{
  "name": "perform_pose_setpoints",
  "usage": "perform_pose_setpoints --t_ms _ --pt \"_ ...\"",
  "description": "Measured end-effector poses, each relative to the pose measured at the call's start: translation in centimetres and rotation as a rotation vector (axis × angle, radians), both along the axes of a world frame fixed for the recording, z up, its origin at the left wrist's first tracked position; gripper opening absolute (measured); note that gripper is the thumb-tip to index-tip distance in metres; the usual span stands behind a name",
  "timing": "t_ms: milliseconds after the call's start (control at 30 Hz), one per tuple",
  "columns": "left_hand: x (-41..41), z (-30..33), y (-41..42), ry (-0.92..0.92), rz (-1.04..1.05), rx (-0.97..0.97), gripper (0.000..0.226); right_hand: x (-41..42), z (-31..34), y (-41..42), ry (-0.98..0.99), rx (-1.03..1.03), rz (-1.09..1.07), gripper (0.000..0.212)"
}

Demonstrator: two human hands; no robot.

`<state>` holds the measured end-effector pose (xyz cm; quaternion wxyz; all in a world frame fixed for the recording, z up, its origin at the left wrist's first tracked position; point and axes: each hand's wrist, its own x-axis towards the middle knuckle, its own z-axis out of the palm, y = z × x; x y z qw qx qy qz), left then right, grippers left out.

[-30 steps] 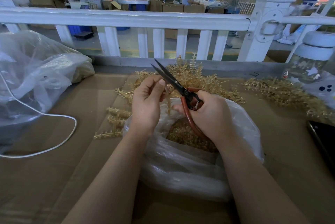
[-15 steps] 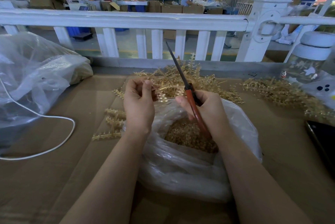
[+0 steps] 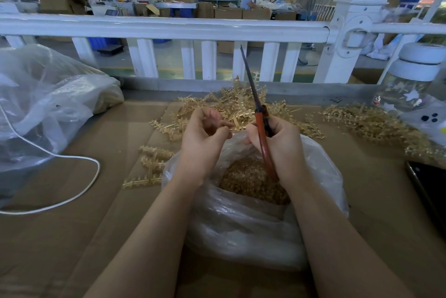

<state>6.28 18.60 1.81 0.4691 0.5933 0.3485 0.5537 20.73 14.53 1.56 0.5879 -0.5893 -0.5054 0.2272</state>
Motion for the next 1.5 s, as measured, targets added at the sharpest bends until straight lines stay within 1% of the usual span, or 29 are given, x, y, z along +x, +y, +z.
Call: perform_pose_setpoints --t_ms 133,200,300,367,433,533,600,700,767,833,900,967,1100,1200,1300,1400,1500 --pt "-0.1 -0.1 0.1 0.193 -0.017 -0.026 0.015 0.0 0.2 -0.2 0.0 0.03 -0.029 0.008" --pt "-0.1 -0.1 0.0 0.244 -0.082 -0.062 0.012 -0.1 0.3 -0.2 0.001 0.04 -0.046 0.009" --pt "-0.1 0.1 0.0 0.317 -0.16 -0.07 0.015 -0.2 0.5 -0.4 0.017 0.063 -0.037 0.006" --pt "-0.3 0.2 0.0 0.285 -0.161 -0.087 0.015 -0.2 0.6 -0.4 0.041 0.074 -0.031 0.005" --pt "-0.4 0.3 0.1 0.191 -0.155 -0.156 0.012 -0.2 0.7 -0.5 0.082 0.089 -0.026 0.007" --pt "-0.6 0.6 0.1 -0.086 -0.176 -0.306 0.007 -0.1 0.6 -0.5 0.039 0.091 -0.047 0.022" --pt "-0.8 0.8 0.2 -0.257 -0.227 -0.366 0.018 0.0 0.4 -0.4 -0.001 0.08 -0.066 0.035" --pt "-1.2 1.0 0.3 -0.409 -0.244 -0.456 0.027 0.1 0.0 -0.1 -0.049 0.033 -0.081 0.047" --pt "-1.2 1.1 0.4 -0.462 -0.253 -0.485 0.027 0.1 -0.3 0.1 -0.091 0.007 -0.095 0.045" --pt "-1.3 1.1 0.4 -0.502 -0.28 -0.503 0.024 0.0 -0.4 0.2 -0.131 -0.001 -0.099 0.036" --pt "-1.5 1.1 0.5 -0.498 -0.306 -0.511 0.02 0.0 -0.4 0.2 -0.143 0.005 -0.1 0.036" --pt "-1.5 1.1 0.4 -0.45 -0.308 -0.507 0.018 0.1 -0.4 0.1 -0.138 0.007 -0.076 0.035" --pt "-1.0 0.9 0.1 -0.361 -0.298 -0.484 0.021 -0.1 0.2 -0.4 -0.031 0.024 0.095 0.024" --pt "-0.7 0.8 -0.1 -0.313 -0.296 -0.465 0.021 -0.6 0.5 -0.7 0.007 0.007 0.193 0.014" --pt "-0.5 0.7 -0.2 -0.267 -0.295 -0.454 0.019 -0.9 0.4 -0.7 0.005 -0.018 0.201 0.011" --pt "-0.6 0.7 -0.1 -0.268 -0.296 -0.473 0.021 -0.8 0.4 -0.6 0.011 -0.02 0.2 0.005" --pt "-0.7 0.7 0.1 -0.291 -0.293 -0.505 0.021 -0.8 0.3 -0.4 0.01 -0.013 0.195 0.008"
